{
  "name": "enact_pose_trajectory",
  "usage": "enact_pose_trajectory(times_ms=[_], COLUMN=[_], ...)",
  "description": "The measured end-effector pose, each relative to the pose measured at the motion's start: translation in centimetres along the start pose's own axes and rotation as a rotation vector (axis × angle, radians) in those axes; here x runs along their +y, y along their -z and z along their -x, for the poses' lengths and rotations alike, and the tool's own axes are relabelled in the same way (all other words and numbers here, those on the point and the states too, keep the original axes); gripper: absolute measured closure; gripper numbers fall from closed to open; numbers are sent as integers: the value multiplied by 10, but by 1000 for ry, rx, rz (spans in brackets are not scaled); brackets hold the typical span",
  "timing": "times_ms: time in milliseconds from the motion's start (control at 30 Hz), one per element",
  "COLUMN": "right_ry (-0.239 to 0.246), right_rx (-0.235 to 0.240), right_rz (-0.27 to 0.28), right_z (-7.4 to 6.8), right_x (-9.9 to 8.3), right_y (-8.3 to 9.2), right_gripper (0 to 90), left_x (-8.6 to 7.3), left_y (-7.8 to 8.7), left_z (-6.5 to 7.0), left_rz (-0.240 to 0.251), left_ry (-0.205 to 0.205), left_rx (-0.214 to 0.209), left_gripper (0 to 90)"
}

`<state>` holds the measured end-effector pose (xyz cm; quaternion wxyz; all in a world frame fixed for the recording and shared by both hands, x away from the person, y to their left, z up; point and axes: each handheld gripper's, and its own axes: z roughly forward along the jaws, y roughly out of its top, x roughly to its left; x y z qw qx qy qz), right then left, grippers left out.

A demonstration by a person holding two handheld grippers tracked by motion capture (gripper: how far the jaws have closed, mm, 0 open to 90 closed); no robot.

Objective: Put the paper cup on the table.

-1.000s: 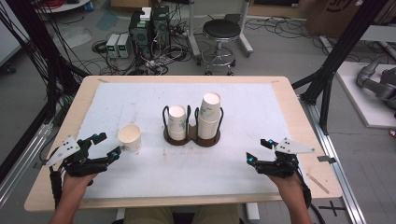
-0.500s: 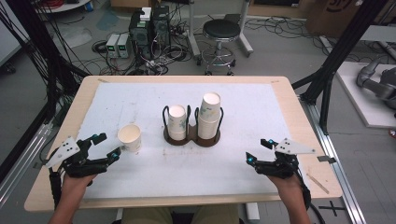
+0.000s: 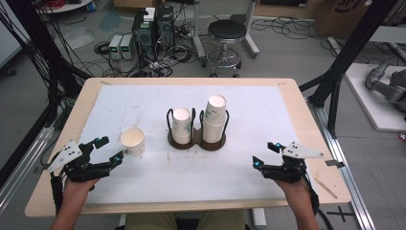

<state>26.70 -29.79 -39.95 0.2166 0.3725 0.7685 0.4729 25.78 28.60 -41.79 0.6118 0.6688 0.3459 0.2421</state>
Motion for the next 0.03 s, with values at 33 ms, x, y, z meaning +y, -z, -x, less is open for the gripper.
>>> enact_pose_trajectory(times_ms=[33], right_ry=[0], right_rx=[0], right_rz=[0], right_z=[0], right_x=[0], right_y=[0], right_gripper=[212], left_x=[0], left_y=[0], left_z=[0], left_rz=[0], left_ry=[2], left_rx=[1], left_gripper=[180])
